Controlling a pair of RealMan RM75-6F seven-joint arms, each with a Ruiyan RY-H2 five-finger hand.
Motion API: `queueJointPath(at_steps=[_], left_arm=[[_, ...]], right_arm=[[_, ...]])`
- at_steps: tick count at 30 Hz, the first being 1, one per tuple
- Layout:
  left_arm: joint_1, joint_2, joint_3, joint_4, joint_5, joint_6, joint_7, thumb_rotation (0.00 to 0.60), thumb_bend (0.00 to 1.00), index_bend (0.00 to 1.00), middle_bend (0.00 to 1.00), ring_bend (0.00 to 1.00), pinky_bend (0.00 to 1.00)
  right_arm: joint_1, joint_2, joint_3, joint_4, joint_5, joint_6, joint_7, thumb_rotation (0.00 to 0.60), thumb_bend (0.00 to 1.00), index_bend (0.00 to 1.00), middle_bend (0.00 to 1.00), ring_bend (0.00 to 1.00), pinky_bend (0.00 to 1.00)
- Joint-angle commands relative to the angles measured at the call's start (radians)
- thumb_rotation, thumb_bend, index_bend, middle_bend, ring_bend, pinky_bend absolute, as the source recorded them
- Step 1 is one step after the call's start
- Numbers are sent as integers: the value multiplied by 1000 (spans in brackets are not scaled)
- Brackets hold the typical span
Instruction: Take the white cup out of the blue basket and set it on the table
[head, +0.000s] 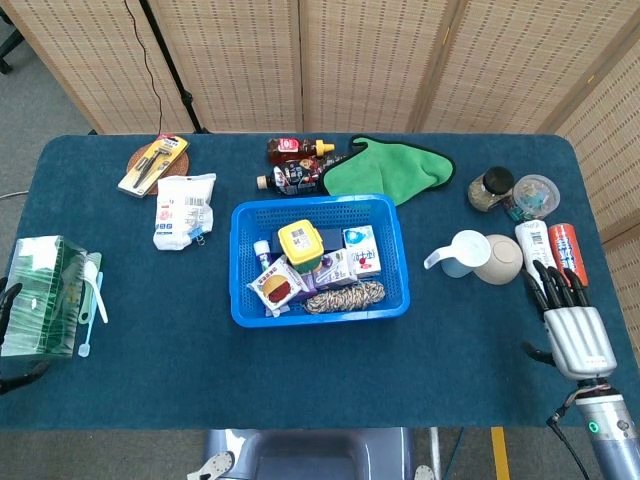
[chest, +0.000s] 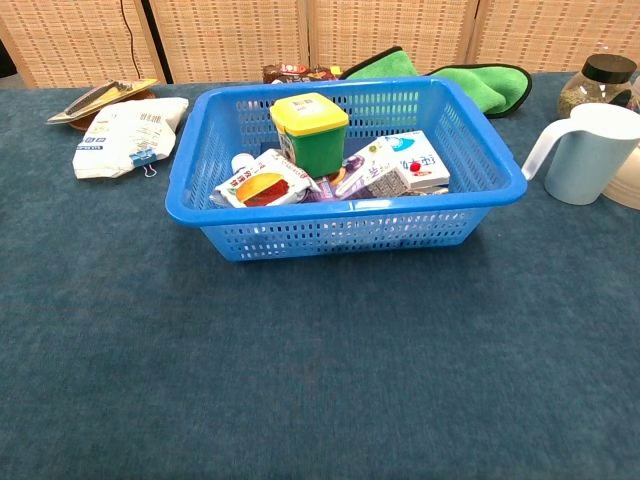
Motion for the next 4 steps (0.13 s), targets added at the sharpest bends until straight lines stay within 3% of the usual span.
queueJointPath(at_steps=[1, 4], left_arm=[[11, -7, 9, 9, 23, 17, -8, 600, 0, 0, 0, 0, 0], [14, -13, 15, 19, 45, 22, -5, 600, 0, 0, 0, 0, 0]], right_arm=[[-75, -58, -16, 34, -74, 114, -1, 600, 0, 0, 0, 0, 0], [-92, -61, -14, 35, -115, 158, -13, 600, 0, 0, 0, 0, 0]])
